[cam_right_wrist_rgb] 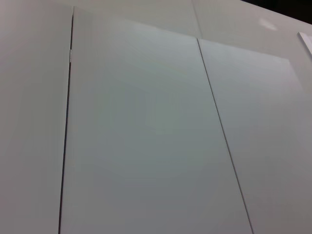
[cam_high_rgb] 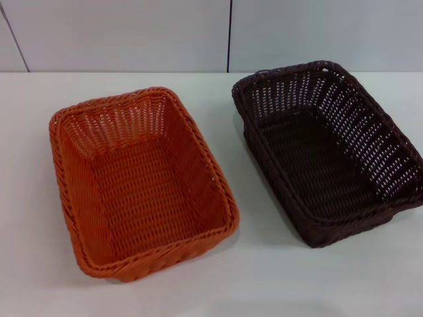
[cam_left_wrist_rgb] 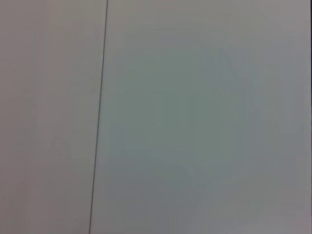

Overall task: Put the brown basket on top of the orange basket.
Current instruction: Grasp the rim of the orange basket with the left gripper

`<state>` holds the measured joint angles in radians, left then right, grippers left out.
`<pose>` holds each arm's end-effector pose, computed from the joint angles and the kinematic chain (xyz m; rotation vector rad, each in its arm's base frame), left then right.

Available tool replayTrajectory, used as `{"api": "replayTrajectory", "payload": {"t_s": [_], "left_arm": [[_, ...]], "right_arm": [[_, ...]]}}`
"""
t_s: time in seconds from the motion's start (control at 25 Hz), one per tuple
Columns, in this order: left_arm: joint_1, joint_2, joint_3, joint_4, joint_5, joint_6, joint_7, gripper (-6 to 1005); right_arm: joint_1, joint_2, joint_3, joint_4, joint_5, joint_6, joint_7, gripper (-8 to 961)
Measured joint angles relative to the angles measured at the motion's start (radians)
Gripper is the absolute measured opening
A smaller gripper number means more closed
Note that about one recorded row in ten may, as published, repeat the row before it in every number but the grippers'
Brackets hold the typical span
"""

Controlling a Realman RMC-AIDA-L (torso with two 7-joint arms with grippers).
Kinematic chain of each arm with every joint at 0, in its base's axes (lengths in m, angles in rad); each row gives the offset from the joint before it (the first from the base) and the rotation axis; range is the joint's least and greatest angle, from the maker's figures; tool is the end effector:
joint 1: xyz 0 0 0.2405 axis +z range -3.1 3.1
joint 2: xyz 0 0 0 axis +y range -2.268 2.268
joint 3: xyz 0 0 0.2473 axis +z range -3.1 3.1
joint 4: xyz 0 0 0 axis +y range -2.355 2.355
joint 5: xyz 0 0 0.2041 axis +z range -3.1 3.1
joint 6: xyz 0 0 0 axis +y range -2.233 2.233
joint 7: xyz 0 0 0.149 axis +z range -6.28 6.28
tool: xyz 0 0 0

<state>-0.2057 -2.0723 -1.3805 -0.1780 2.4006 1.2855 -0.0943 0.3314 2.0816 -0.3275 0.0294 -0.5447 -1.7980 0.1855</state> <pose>-0.4023 0.2504 0.0728 -1.0588 -0.6053 -0.5532 0.3529 0.2373 0.1117 -0.8556 0.2412 0.8021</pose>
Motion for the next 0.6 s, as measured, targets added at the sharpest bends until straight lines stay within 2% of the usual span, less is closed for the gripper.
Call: {"api": "replayTrajectory", "payload": {"t_s": [0.6], "left_arm": [[-0.006, 0.0, -0.002, -0.001, -0.005, -0.005, 0.001, 769]], "right_arm": [[0.007, 0.0, -0.002, 0.0, 0.0, 0.004, 0.0, 766]]}}
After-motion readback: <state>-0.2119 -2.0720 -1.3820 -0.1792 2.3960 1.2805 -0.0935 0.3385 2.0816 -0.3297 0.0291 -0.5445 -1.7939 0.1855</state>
